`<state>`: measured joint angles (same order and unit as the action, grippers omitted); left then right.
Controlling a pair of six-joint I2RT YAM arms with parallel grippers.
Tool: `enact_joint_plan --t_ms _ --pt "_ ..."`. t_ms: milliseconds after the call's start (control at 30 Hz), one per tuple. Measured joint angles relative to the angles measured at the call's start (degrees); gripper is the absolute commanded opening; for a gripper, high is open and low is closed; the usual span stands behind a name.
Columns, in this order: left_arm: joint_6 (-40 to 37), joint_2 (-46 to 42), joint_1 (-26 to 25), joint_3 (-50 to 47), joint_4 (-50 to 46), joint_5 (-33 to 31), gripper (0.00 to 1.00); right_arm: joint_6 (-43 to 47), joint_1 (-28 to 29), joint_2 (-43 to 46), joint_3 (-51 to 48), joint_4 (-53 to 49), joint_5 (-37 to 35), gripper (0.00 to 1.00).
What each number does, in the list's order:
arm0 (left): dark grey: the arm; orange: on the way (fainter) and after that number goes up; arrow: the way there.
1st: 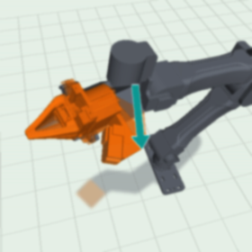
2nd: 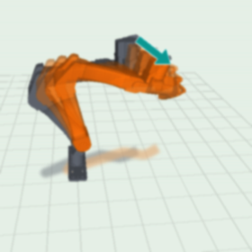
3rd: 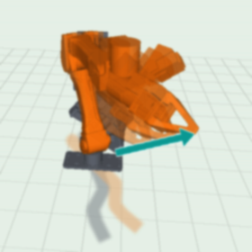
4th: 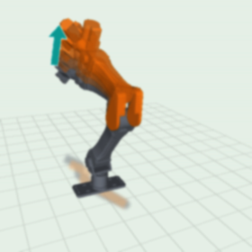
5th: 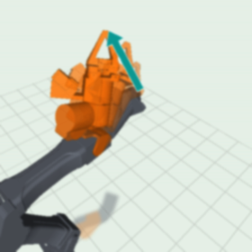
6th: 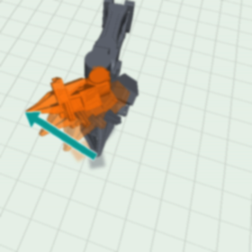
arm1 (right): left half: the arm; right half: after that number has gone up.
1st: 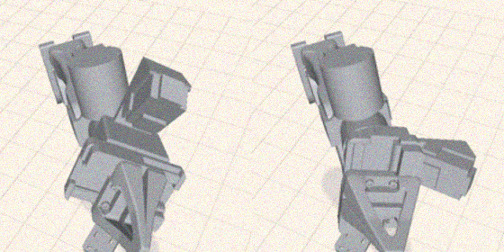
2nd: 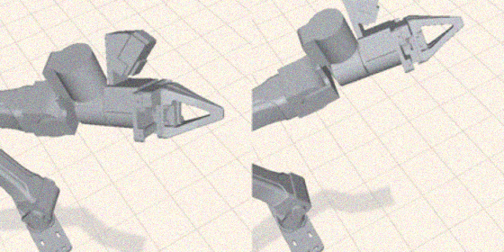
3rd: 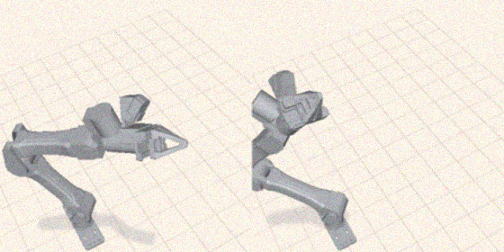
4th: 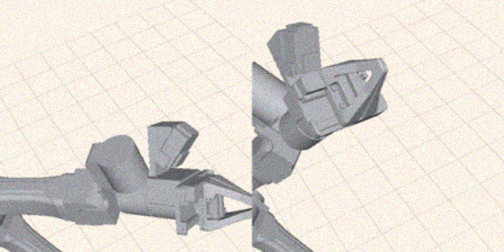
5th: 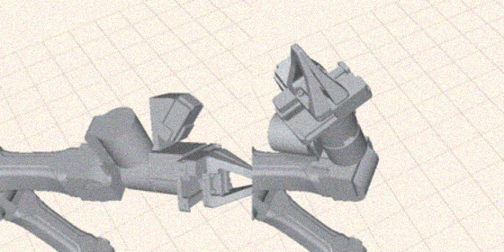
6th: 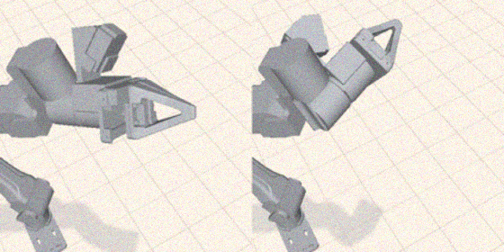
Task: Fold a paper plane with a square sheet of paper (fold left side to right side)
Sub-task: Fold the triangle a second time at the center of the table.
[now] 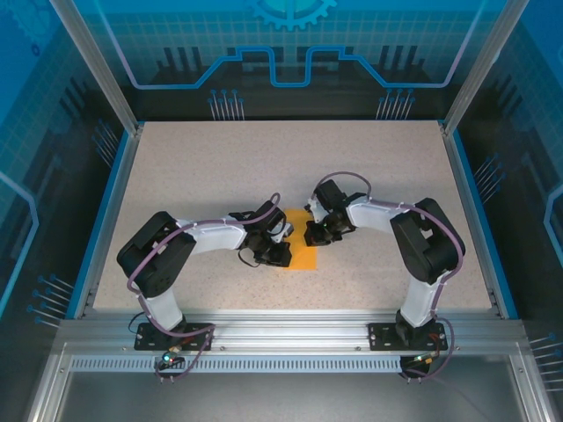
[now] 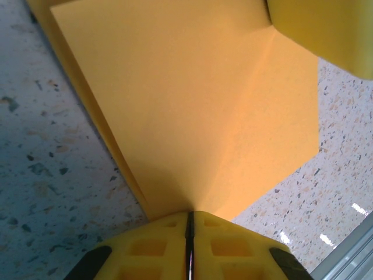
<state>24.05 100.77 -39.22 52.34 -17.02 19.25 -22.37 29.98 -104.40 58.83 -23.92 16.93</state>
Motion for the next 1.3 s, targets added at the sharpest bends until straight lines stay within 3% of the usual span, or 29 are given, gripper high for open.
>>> enact_joint_plan --t_ms 733,933,1300 --pt "0.04 -0.02 0.0 -0.04 0.9 -0.63 0.12 2.56 -6.73 2.67 0.07 -3.21 -0.52 0.0" --pt "0.04 -0.09 0.0 -0.04 0.85 -0.85 0.12 1.42 -3.13 8.13 0.07 -2.54 0.46 0.0" --pt "0.04 -0.11 0.0 -0.04 0.83 -0.98 0.12 -1.18 0.63 0.83 0.07 -0.44 2.99 0.0"
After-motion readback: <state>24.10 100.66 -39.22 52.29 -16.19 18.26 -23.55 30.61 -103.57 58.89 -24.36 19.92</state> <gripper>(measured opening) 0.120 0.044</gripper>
